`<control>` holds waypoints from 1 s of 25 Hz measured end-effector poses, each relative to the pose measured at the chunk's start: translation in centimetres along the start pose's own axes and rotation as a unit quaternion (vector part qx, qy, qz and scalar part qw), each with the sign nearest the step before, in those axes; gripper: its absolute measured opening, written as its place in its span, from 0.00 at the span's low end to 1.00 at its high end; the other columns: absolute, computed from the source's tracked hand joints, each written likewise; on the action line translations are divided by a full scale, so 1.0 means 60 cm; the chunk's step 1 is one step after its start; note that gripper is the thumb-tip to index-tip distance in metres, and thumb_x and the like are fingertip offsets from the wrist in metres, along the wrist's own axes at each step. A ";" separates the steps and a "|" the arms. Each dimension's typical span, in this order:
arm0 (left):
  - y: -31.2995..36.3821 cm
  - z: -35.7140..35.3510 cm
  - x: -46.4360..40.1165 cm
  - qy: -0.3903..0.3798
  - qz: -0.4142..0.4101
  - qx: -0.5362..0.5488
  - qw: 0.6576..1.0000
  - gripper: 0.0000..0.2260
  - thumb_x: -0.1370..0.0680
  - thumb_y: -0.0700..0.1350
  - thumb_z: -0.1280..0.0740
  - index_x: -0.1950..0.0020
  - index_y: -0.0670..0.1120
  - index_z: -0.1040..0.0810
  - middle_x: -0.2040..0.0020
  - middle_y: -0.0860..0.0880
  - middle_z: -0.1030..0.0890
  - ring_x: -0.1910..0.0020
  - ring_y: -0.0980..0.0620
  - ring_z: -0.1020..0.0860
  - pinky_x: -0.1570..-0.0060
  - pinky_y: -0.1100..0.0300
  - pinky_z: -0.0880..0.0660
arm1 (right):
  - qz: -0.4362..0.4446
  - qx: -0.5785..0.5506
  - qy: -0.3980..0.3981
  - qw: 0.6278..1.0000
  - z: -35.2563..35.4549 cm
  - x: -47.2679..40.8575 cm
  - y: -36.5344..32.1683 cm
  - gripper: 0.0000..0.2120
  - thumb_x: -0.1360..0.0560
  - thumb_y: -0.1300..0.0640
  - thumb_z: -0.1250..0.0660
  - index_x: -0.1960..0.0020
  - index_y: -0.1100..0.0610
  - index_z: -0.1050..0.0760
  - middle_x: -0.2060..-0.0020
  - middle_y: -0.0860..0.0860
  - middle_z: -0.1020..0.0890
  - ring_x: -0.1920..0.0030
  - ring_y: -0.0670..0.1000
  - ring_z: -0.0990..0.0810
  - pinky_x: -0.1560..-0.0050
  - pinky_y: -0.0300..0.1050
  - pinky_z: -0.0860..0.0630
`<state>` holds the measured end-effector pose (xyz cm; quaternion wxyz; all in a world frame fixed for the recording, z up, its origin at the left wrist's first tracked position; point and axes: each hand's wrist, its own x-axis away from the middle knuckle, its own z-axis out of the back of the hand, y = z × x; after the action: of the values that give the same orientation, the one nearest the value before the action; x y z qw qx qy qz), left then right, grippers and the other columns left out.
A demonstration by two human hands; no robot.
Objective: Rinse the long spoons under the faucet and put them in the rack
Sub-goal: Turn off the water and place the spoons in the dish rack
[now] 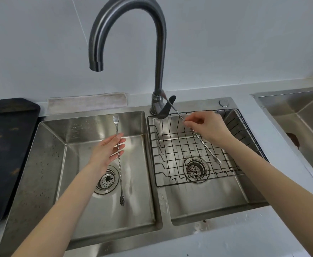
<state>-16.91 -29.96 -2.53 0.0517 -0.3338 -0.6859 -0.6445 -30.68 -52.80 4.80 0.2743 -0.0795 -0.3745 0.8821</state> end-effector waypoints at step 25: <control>-0.021 -0.043 -0.067 0.020 0.023 -0.034 0.999 0.11 0.23 0.45 0.38 0.42 0.46 0.24 0.57 0.53 0.21 0.58 0.57 0.23 0.62 0.71 0.22 | 0.106 0.365 -0.174 0.908 -0.071 -0.105 0.203 0.12 0.22 0.59 0.42 0.44 0.59 0.24 0.48 0.56 0.22 0.45 0.57 0.25 0.57 0.49 0.28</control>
<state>-15.40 -33.86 -5.23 0.0692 -0.3381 -0.6547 -0.6725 -29.10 -60.56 -7.19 0.1198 0.1415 -0.0572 0.9810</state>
